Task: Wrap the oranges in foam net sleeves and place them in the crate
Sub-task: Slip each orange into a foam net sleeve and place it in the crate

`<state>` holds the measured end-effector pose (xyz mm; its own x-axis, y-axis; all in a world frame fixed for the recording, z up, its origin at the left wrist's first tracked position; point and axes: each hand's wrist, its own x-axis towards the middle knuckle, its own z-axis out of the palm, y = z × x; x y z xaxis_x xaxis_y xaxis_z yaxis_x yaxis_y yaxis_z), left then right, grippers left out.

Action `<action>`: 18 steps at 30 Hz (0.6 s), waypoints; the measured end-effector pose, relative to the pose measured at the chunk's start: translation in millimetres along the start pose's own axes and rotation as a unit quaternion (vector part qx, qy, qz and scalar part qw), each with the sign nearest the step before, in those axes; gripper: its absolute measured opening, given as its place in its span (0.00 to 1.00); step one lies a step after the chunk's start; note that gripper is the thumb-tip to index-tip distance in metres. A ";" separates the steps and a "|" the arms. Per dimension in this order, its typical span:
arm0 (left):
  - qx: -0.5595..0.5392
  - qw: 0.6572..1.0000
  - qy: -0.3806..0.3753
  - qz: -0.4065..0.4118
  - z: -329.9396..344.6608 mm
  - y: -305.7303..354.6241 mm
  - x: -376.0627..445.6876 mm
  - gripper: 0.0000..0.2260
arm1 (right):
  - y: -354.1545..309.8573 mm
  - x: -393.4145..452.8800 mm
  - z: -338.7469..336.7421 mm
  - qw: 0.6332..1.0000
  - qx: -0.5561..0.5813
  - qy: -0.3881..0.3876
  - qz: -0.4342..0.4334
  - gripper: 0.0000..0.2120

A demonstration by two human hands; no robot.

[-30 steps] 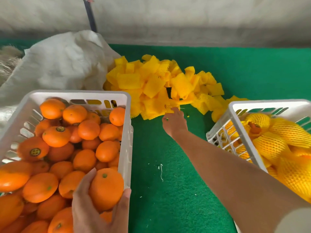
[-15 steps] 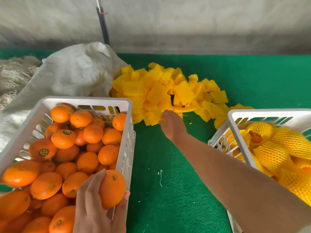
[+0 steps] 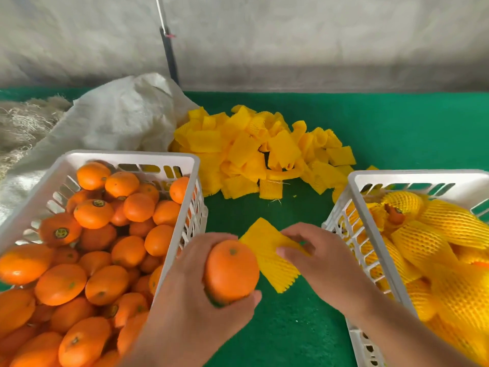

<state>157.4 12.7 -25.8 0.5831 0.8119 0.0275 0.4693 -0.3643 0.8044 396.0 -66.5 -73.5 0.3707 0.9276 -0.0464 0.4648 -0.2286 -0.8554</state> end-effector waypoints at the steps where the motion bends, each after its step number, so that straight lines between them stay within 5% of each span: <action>1: -0.021 0.999 -0.019 -0.014 6.8 -2.6 11.2 0.42 | 0.0 -4.9 -4.4 1.000 -0.012 0.001 -0.012 0.08; 4: -0.106 0.985 -0.120 -0.060 22.7 -8.9 35.8 0.38 | 5.6 -9.8 -9.2 0.999 -0.037 0.022 -0.023 0.02; 12: -0.252 0.943 -0.203 -0.078 33.0 -14.7 62.7 0.30 | 22.6 -3.2 -2.0 0.995 -0.080 0.022 -0.047 0.08; 18: -0.289 0.945 -0.147 -0.047 28.7 -22.7 64.0 0.27 | 12.9 -0.9 -1.9 0.997 -0.001 0.067 0.028 0.20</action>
<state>203.1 59.8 -59.3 0.7552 0.6360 -0.1584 0.1374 0.0827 0.9871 403.1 -70.8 -83.6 0.5008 0.8652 -0.0250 0.4420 -0.2805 -0.8521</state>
